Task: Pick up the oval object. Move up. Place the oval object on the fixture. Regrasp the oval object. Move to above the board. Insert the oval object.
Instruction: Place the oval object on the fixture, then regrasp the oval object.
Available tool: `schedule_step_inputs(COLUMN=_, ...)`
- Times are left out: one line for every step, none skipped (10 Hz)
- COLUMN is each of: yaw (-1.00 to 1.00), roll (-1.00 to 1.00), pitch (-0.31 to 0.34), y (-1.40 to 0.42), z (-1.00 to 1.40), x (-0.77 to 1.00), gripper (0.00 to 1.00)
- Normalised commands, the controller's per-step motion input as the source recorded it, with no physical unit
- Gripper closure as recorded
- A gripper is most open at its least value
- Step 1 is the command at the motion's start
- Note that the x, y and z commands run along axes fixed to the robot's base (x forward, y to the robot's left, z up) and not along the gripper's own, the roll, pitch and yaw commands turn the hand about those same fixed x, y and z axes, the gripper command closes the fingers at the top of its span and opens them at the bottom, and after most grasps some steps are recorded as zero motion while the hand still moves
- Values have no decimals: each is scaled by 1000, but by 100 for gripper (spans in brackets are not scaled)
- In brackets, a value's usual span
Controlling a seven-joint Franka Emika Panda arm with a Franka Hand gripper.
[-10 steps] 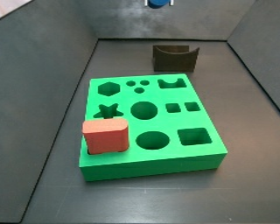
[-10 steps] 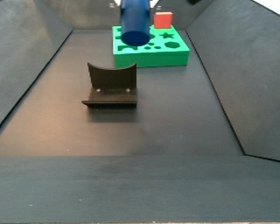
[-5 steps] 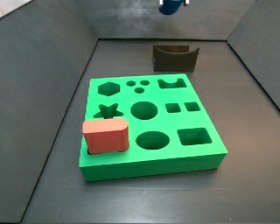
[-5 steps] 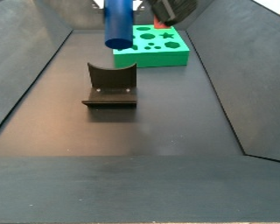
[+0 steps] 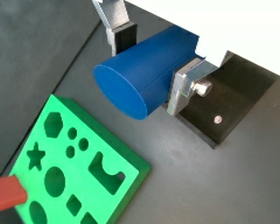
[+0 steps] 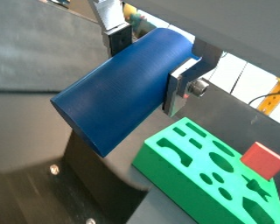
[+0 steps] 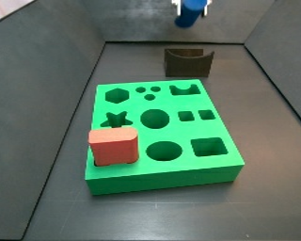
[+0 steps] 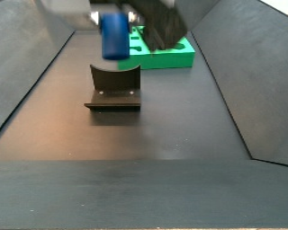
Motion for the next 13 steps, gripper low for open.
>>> schedule_step_inputs(yaw=-169, roll=-745, pitch=230, y=137, z=-1000, x=156, gripper=100)
schedule_step_inputs(yaw=-199, roll=-577, pitch=190, y=142, z=-1000, x=165, gripper=100)
schedule_step_inputs(yaw=-217, roll=-405, pitch=145, y=143, z=-1000, x=172, gripper=100)
schedule_step_inputs(yaw=-224, roll=-267, pitch=98, y=138, z=-1000, x=180, gripper=100)
schedule_step_inputs(yaw=-217, roll=-173, pitch=38, y=133, z=-942, x=180, gripper=100)
schedule_step_inputs(yaw=-206, roll=-140, pitch=3, y=107, z=-725, x=147, gripper=100)
schedule_step_inputs(yaw=-170, roll=-120, pitch=-25, y=74, z=-454, x=108, gripper=100)
schedule_step_inputs(yaw=-142, roll=-105, pitch=-46, y=60, z=-268, x=90, gripper=100)
schedule_step_inputs(yaw=0, roll=0, pitch=0, y=-500, z=-167, x=0, gripper=100)
schedule_step_inputs(yaw=0, roll=0, pitch=0, y=0, z=0, x=0, gripper=0)
schedule_step_inputs(yaw=-45, roll=-7, pitch=-52, y=0, z=1000, x=0, gripper=0)
schedule_step_inputs(yaw=-35, roll=-5, pitch=-46, y=2, z=1000, x=-8, gripper=0)
schedule_step_inputs(yaw=-13, roll=9, pitch=-45, y=4, z=1000, x=-22, gripper=0)
